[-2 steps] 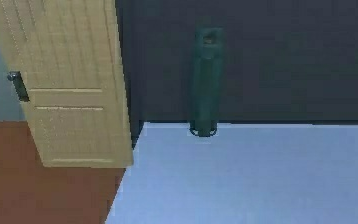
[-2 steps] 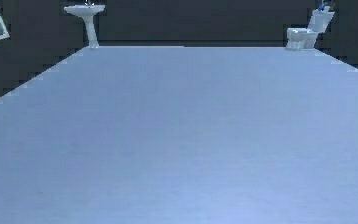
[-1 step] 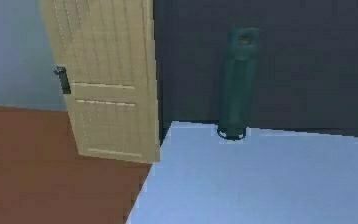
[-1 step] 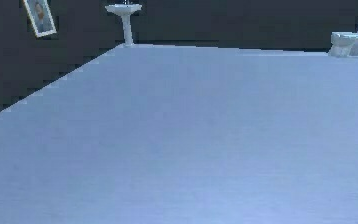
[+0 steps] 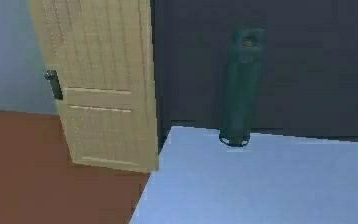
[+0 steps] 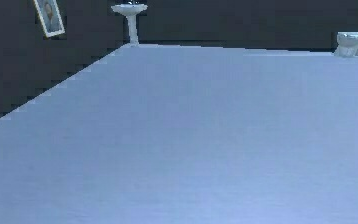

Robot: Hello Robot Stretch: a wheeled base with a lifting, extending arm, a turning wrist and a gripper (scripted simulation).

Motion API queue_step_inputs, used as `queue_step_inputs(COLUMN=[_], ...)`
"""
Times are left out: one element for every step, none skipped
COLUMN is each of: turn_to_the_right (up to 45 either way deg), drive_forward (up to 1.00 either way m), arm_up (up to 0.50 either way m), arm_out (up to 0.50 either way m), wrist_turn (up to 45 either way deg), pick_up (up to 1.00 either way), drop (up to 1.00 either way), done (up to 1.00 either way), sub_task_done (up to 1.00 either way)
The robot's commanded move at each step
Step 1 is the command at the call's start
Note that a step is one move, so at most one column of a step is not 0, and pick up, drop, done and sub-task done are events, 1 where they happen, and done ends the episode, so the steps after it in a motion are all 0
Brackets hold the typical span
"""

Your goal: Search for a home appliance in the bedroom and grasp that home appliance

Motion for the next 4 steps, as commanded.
queue_step_inputs(turn_to_the_right=[-45.0, -6.0, 0.0, -6.0], drive_forward=[0.0, 0.0, 1.0, 0.0], arm_up=[0.0, 0.0, 0.0, 0.0], arm_out=[0.0, 0.0, 0.0, 0.0], wrist_turn=[0.0, 0.0, 0.0, 0.0], pick_up=[0.0, 0.0, 0.0, 0.0], drop=[0.0, 0.0, 0.0, 0.0], done=[0.0, 0.0, 0.0, 0.0], sub_task_done=[0.0, 0.0, 0.0, 0.0])
